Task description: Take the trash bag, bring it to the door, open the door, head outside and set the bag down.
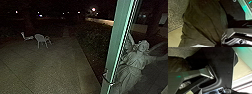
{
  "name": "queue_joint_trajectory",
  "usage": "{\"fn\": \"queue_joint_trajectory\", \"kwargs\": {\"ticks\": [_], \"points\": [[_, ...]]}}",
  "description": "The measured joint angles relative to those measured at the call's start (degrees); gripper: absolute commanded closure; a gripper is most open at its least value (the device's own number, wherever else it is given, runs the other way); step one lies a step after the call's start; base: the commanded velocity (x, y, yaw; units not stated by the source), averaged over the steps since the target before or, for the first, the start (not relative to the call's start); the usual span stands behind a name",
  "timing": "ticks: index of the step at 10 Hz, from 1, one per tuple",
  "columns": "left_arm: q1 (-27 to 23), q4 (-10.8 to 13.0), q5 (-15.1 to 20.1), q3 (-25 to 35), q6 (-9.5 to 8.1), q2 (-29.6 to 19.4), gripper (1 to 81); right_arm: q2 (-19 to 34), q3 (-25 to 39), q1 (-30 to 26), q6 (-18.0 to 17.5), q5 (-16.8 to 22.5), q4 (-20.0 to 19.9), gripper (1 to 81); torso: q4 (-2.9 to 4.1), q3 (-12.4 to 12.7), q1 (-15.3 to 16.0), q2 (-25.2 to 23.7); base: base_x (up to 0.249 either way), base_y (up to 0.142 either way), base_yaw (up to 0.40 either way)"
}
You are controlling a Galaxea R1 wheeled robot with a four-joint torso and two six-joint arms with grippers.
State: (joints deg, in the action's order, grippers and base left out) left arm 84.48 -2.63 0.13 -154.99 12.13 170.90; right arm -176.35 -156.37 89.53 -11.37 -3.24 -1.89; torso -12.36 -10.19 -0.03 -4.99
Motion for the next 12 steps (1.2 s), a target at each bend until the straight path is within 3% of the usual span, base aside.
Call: {"fn": "queue_joint_trajectory", "kwargs": {"ticks": [4,12], "points": [[0.0,0.0,-0.04,0.3,0.0,0.02,81.1,0.27,-0.27,-0.17,0.0,-0.28,-0.01,1.0,0.0,0.02,-0.05,-0.07,0.097,0.077,0.0],[0.05,0.0,-0.13,0.24,-0.04,-0.15,81.1,0.22,-0.27,-0.33,-0.02,-0.15,-0.01,1.0,0.0,0.0,0.02,-0.05,0.029,0.0,0.0]]}}
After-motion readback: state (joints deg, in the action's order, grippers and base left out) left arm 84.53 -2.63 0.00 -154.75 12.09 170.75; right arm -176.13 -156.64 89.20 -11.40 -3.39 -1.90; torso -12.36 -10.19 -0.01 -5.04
